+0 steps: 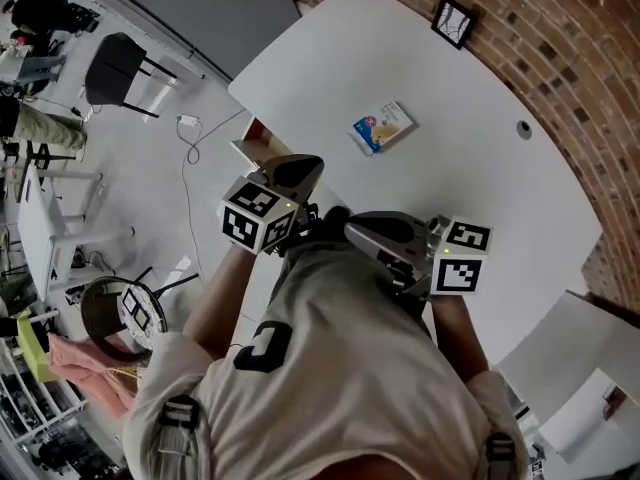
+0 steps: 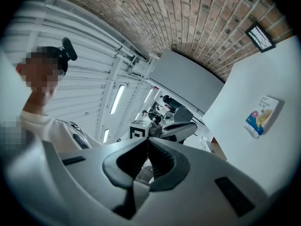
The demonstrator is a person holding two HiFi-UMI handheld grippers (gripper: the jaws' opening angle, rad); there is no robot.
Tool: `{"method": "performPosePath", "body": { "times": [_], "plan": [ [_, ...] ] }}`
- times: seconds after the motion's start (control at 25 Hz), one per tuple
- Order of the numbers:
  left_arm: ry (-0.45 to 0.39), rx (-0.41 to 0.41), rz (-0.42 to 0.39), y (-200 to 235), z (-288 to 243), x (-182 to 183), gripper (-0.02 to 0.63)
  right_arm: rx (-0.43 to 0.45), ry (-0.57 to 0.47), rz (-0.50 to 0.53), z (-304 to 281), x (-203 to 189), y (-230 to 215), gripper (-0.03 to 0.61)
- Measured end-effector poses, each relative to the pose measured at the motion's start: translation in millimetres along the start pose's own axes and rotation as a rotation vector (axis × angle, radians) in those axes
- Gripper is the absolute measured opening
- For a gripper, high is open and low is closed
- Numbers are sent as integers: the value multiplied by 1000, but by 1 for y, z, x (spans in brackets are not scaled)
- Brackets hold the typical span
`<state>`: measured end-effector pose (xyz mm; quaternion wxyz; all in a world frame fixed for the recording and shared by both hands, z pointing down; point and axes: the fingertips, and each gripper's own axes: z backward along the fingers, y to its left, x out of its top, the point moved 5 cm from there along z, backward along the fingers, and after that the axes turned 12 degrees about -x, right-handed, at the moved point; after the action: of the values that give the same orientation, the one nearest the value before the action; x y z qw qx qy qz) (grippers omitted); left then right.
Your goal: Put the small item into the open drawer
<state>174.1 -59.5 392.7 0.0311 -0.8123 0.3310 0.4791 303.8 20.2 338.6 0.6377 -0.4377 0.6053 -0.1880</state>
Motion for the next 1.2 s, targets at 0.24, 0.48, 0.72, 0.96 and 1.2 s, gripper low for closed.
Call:
{"method": "performPosePath", "body": {
  "times": [0.24,0.48,0.72,0.96,1.2],
  "plan": [
    [3,-8,102,26,-30,-14,5,11,64,-10,-13,3,-9,6],
    [18,-42,200,57,-71,-28,5,-66,51,-50,-9,17,-31,6],
    [26,-62,402,96,-110,-60,5,-129,53,-103,-10,33,-56,6],
    [-15,-76,617,118,-136,-80,151,-165,55,-140,-15,47,-75,6],
    [11,-37,684,128,-158,-86,252,-175,61,-141,-21,54,-82,6]
  ]
}}
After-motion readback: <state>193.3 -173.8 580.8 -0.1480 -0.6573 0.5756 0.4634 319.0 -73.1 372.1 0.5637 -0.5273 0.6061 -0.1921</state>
